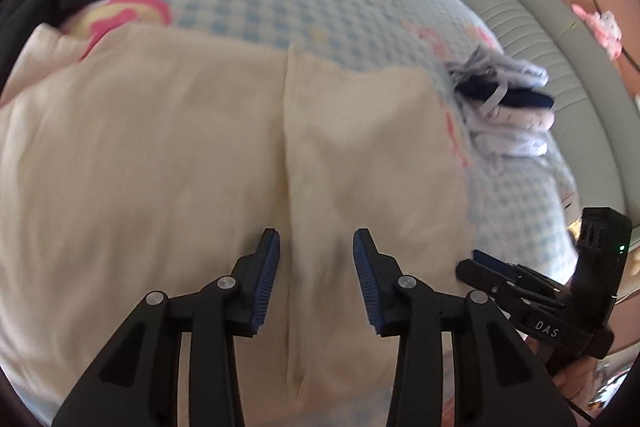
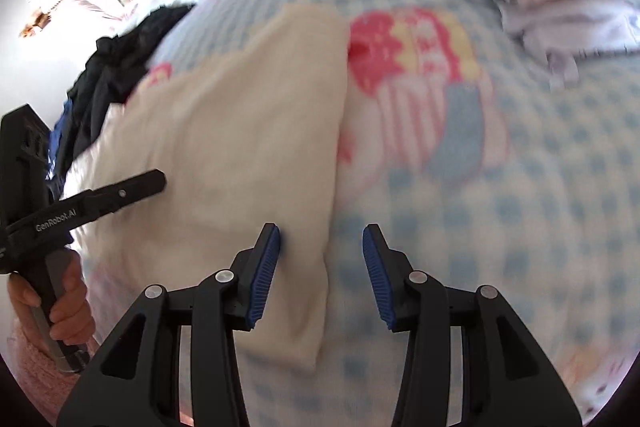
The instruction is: Fold clothes
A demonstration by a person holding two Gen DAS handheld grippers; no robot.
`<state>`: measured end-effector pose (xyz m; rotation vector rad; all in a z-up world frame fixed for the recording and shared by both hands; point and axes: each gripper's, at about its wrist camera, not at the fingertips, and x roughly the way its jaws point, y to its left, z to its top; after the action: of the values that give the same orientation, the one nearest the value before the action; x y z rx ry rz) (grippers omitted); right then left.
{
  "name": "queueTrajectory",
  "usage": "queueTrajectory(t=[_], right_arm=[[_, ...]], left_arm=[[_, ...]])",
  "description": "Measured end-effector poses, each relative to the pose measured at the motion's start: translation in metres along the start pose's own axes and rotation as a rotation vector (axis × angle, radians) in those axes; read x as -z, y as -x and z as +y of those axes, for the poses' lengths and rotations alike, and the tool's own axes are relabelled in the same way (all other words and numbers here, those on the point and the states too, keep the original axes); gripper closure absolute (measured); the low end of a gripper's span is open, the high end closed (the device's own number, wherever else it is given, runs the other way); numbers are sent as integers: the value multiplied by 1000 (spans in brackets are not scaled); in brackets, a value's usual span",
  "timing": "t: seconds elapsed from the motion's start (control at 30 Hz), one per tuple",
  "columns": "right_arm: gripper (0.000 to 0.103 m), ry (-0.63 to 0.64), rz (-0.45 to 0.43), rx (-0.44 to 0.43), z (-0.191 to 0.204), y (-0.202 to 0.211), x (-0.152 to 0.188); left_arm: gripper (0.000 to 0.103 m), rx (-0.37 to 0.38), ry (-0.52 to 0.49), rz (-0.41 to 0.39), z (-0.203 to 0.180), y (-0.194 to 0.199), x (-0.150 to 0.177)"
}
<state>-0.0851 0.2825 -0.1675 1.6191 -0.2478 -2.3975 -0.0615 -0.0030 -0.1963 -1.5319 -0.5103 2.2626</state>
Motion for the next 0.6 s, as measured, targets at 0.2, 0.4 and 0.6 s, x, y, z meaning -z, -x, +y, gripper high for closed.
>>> queueTrajectory(t=[0.2, 0.4, 0.6], right_arm=[[58, 27, -55, -75, 7, 21, 37], [59, 11, -38, 36, 9, 8, 56], [61, -1, -81, 22, 1, 32, 60]], left_arm=[[55, 156, 118, 7, 15, 10, 29], [62, -44, 86, 32, 6, 9, 42], [62, -69, 51, -59, 2, 28, 53]])
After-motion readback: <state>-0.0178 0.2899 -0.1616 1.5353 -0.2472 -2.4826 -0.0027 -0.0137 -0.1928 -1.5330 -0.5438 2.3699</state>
